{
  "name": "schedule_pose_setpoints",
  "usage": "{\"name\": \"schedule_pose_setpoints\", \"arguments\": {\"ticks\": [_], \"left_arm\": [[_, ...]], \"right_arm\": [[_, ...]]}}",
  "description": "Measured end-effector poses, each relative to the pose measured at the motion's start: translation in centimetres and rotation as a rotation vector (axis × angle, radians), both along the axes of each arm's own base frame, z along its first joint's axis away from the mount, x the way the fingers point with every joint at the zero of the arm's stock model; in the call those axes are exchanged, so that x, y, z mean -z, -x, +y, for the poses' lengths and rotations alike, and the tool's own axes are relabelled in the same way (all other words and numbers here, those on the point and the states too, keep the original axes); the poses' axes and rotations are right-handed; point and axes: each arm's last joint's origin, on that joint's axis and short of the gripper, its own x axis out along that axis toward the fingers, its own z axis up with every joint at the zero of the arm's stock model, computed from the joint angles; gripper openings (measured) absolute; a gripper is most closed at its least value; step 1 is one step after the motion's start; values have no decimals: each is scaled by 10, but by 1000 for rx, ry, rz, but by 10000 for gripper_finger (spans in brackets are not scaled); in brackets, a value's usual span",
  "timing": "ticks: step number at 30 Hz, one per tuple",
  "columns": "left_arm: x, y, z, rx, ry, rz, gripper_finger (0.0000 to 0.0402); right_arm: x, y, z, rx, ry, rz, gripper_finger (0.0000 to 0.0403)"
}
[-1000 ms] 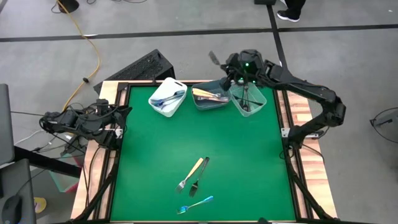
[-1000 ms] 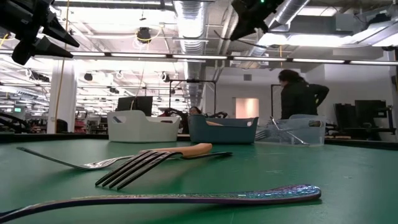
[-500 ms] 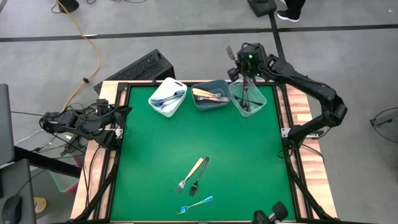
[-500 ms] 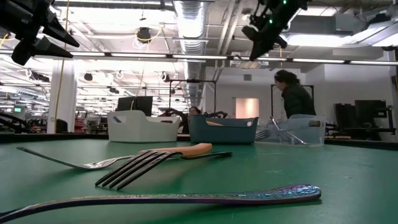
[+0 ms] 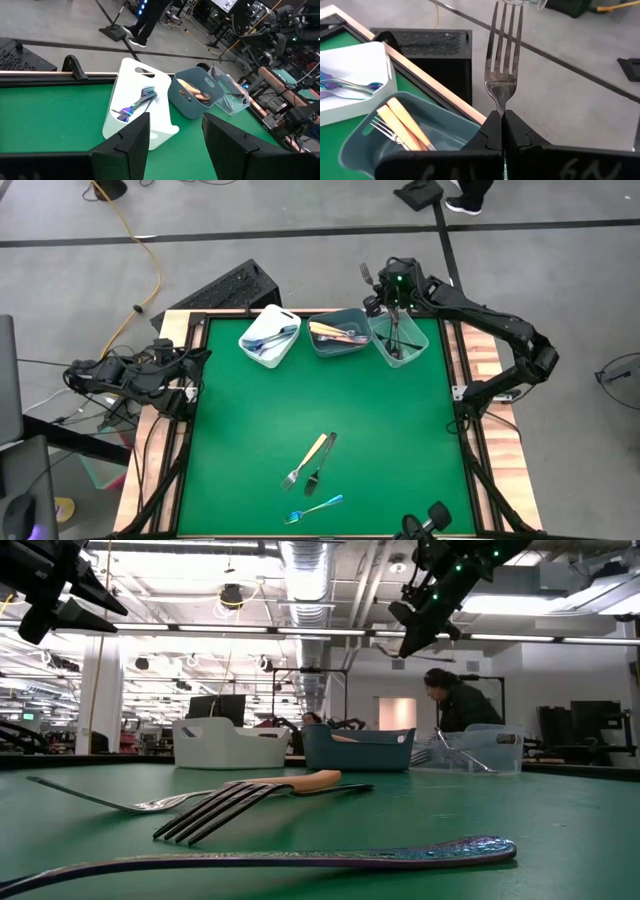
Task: Sort silverware by color (type)
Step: Put the black fork into the transparent bin
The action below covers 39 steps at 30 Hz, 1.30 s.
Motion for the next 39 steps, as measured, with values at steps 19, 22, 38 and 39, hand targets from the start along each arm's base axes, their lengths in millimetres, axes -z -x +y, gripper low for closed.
{"name": "schedule_pose_setpoints", "arguments": {"ticks": [19, 22, 38, 39], "left_arm": [[0, 0, 0, 1, 10, -7, 164], [0, 0, 0, 3, 11, -6, 164], [0, 0, 0, 2, 10, -6, 164], [0, 0, 0, 2, 11, -6, 164]], "right_arm": [[82, 12, 0, 36, -66, -37, 6], [93, 15, 3, 43, -88, -56, 6], [126, 55, 26, 101, -120, -83, 6], [128, 57, 26, 101, -115, -92, 6]]}}
